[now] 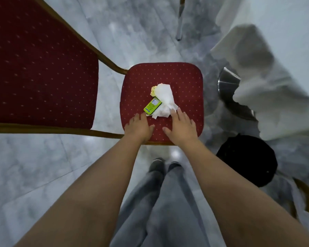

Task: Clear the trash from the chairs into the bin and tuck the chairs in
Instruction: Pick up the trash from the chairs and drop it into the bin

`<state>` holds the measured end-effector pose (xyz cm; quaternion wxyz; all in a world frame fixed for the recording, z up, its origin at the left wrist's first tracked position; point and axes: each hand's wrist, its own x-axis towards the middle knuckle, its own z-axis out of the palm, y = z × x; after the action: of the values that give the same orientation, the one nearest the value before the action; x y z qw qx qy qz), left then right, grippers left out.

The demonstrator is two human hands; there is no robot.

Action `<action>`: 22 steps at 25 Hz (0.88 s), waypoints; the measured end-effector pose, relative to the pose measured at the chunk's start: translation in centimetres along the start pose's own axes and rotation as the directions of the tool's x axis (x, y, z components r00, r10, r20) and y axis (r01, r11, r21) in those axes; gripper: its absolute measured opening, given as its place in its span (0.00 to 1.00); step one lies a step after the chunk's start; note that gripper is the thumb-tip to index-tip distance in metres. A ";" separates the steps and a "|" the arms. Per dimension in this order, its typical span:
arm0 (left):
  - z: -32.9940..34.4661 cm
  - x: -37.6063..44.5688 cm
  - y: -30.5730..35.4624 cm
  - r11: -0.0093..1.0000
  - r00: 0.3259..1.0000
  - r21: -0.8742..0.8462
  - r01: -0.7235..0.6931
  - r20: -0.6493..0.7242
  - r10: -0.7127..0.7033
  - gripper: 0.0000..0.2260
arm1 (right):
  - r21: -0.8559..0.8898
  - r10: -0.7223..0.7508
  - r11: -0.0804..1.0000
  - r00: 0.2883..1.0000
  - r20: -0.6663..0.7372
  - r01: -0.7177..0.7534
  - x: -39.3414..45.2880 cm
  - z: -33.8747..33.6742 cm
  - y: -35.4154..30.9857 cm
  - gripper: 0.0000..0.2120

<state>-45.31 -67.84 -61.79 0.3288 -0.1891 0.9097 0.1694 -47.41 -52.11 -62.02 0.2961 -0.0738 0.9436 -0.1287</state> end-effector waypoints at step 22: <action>6.3 15.9 1.3 0.098 0.879 -0.910 0.404 0.355 -0.319 0.18 | 0.495 0.020 0.869 0.997 -0.081 0.022 16.8 6.5 -1.1 0.31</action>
<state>-53.88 -67.64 -76.70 0.1972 -0.5618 0.5102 0.6206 -57.24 -58.09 -75.87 0.2654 0.0095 0.8905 -0.3693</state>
